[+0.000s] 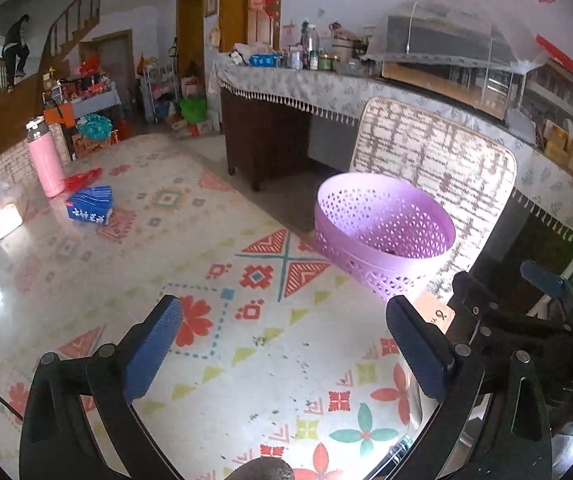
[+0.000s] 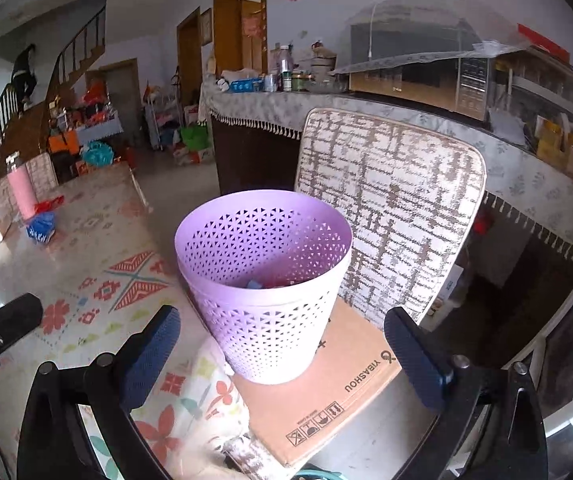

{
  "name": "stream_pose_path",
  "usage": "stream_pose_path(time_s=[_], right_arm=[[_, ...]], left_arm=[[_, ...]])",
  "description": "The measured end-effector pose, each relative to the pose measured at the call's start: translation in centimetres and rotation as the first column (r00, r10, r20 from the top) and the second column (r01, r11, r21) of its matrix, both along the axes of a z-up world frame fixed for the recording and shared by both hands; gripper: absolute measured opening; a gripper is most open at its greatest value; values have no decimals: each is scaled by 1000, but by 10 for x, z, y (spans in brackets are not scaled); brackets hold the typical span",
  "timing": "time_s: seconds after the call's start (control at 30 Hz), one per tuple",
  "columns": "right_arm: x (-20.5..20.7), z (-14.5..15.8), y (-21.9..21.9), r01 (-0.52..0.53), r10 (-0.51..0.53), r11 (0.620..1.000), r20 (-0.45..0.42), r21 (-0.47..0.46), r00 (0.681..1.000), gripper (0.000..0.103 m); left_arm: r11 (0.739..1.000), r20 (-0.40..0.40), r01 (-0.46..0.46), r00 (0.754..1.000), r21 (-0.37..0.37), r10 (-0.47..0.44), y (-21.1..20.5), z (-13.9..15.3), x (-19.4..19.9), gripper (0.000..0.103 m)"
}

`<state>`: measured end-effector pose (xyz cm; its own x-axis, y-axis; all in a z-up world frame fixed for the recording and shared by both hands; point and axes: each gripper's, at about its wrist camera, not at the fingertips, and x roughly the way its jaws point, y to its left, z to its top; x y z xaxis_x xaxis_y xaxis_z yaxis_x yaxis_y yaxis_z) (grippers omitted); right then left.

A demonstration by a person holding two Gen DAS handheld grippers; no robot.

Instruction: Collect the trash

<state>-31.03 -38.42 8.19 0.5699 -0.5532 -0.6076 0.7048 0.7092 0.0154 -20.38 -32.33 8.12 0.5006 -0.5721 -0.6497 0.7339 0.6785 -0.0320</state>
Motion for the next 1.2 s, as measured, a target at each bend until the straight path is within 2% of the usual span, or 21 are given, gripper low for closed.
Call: stream_pose_path(time_s=[0.53,1.2], right_arm=[[-2,-5,-10,25,-25,999,-5,36,1000,103],[-5,-13,-13,31,-30,997,-14,65,999,103]], left_arm=[[999,-64,32,997,24,-31,-9,-11,5,101],[998,-105,47,994,48,-41,-16,-23,6,101]])
